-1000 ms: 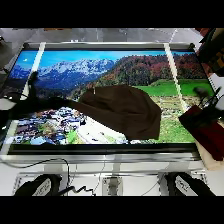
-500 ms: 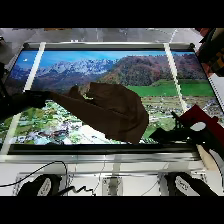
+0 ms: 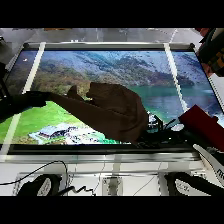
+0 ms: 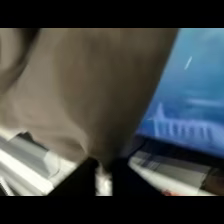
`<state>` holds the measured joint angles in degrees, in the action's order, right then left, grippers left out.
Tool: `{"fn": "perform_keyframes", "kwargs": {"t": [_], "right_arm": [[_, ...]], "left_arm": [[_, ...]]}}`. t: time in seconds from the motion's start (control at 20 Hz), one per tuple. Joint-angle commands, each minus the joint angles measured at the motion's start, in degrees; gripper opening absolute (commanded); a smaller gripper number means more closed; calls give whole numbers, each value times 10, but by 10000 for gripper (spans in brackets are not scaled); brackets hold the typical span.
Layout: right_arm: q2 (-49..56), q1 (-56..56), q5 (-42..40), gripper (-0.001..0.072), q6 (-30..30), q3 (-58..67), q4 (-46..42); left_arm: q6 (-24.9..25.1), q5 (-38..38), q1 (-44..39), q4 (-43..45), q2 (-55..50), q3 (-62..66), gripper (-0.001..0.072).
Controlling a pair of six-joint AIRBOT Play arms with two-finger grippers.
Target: Fold the clothes and pants, and hang the long-sleeved shirts on hangers.
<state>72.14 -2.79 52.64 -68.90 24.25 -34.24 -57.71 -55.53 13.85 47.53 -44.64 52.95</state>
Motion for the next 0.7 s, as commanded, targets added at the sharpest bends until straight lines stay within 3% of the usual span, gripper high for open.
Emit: {"fn": "perform_keyframes", "kwargs": {"t": [0.0, 0.2, 0.35, 0.65], "right_arm": [[8, -16, -50, 12, 36, 16, 11], [-52, -16, -47, 12, 56, 107, -13], [-134, -8, -49, 12, 53, 216, -78], [-298, 46, -63, 12, 45, 397, -138]], "left_arm": [[-2, 1, 1, 0, 0, 0, 15], [-2, 38, 1, 0, 3, 2, 15], [-3, 86, 1, -3, 19, 2, 15], [-92, 213, 1, -61, 117, 3, 14]]}}
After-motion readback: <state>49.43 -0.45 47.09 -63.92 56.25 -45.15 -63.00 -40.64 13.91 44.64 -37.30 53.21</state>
